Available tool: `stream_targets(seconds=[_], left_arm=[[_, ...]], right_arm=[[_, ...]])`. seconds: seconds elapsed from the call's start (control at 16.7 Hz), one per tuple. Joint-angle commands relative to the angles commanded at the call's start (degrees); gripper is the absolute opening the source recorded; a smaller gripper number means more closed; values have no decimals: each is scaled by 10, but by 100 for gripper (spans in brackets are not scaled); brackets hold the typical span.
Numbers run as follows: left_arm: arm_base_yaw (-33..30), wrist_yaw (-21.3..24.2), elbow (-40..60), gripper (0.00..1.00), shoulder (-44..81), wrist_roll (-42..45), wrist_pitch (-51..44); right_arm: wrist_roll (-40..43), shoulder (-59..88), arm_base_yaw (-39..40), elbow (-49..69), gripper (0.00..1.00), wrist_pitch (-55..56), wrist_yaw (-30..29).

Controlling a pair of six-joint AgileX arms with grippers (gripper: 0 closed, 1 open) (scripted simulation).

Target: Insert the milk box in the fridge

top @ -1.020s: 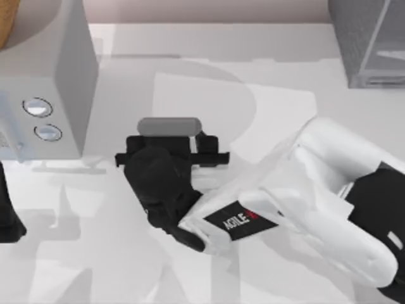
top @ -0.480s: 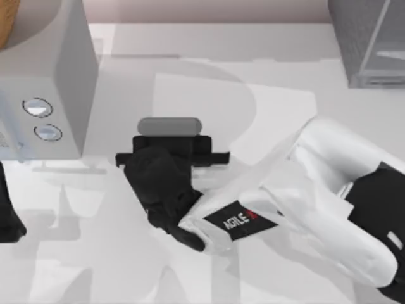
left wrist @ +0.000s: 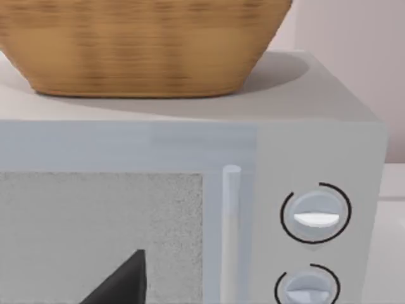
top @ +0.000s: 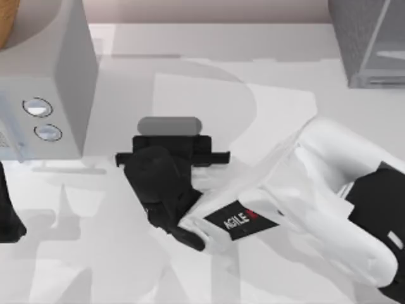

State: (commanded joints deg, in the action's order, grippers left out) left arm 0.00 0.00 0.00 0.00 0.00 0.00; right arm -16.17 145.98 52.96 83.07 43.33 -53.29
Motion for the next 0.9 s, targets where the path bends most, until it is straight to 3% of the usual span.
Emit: stream_targets(seconds=[0.54, 0.9], left_arm=[[0, 0, 0, 100, 0, 0, 0], [0, 0, 0, 100, 0, 0, 0]], right_arm=[[-2, -171, 0, 32, 0, -211, 3], [-3, -198, 0, 38, 0, -239, 2]])
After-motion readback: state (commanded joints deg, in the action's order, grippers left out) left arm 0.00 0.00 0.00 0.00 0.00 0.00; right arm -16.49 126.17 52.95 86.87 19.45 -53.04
